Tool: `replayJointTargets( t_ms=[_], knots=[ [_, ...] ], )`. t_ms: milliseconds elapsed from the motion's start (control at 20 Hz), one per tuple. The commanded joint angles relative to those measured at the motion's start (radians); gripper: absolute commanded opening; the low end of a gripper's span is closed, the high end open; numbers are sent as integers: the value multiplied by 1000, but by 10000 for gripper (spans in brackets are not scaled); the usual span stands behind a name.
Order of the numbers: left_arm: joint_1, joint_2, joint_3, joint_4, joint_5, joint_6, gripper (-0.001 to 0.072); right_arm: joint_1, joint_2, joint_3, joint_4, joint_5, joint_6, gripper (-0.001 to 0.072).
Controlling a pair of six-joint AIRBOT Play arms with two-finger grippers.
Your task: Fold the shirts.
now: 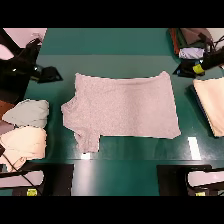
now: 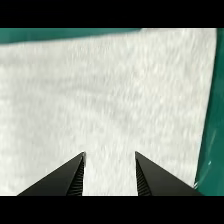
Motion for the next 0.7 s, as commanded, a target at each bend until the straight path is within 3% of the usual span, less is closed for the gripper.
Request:
replayJointTargets(
  t_ms=[0,250,650],
  knots=[
    [56,132,-214,-6,-69,2,544,-37,132,-223,58,56,-66,364],
    [56,235,-563,-43,-29,6,544,-37,286,-460,58,54,-118,364],
    [56,234,-723,-86,111,6,544,-37,382,-522,56,54,-127,364]
  ],
)
